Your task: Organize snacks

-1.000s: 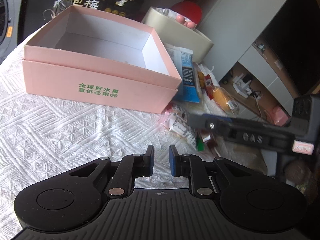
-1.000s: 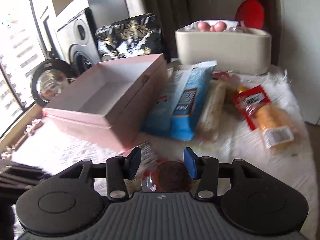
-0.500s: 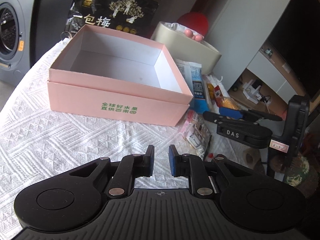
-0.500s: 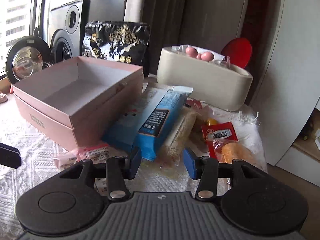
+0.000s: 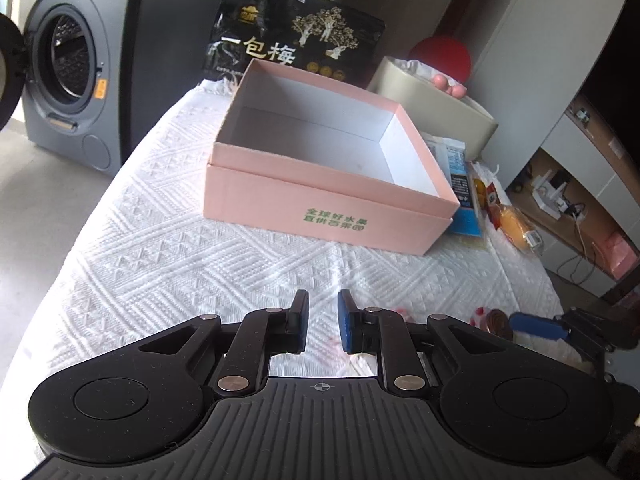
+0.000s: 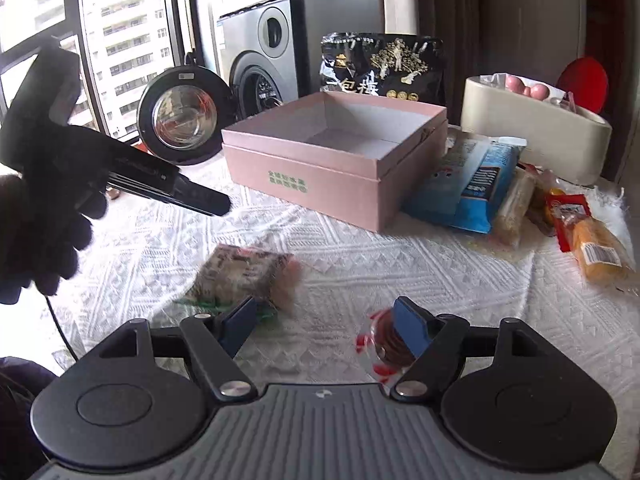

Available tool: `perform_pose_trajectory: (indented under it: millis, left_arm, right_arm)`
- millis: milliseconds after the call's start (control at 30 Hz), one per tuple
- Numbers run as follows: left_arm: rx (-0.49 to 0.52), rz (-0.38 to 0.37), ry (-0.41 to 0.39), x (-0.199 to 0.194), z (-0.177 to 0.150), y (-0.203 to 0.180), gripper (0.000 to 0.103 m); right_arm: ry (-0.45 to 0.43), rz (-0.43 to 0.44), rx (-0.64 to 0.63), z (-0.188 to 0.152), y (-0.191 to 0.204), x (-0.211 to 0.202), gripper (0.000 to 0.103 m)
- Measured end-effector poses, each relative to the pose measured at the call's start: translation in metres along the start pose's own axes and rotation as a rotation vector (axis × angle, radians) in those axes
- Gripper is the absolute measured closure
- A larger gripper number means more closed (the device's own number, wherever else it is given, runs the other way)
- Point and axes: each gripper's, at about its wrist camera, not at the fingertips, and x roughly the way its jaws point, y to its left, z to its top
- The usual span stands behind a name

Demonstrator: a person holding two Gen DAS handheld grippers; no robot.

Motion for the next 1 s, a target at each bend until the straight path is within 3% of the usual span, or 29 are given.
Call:
perform_pose_trajectory:
  millis: [100, 167, 300, 467, 533, 667, 767, 867, 1000]
  left_arm:
    - [-0.010, -0.020, 0.051, -0.008, -0.009, -0.002, 0.085]
    - [-0.017, -0.035, 0.076, -0.004, -0.013, -0.004, 0.085]
    - [-0.013, -0.060, 0.064, 0.022, -0.006, -0.018, 0.085]
    - [0.160, -0.133, 0.054, 0.056, 0.013, -0.058, 0.085]
    - [0.259, -0.144, 0.021, 0.048, 0.013, -0.073, 0.085]
    - [0.546, -0.051, -0.024, 0.011, -0.006, -0.099, 0.084]
    - [0.667, -0.093, 0.049, -0.007, -0.030, -0.116, 0.083]
    - [0.773, -0.104, 0.140, 0.003, -0.053, -0.136, 0.080]
    - [0.793, -0.141, 0.255, 0.026, -0.067, -0.142, 0.085]
  right_arm:
    - [0.011, -0.204, 0.049, -0.006, -0.020, 0.006, 0.025]
    - [0.002, -0.260, 0.125, -0.011, -0.036, 0.004, 0.026]
    - [0.005, -0.164, 0.288, -0.019, -0.058, 0.000, 0.021]
    - [-0.011, -0.174, 0.282, -0.029, -0.049, -0.005, 0.013]
    - [0.002, -0.178, 0.242, -0.031, -0.044, -0.004, 0.008]
    - [0.032, -0.164, 0.207, -0.028, -0.041, 0.001, 0.000]
    - [0.049, -0.177, 0.191, -0.025, -0.040, 0.005, 0.000]
    - [0.054, -0.178, 0.189, -0.024, -0.040, 0.006, 0.000]
    - [0.040, -0.137, 0.222, -0.026, -0.048, 0.000, 0.000]
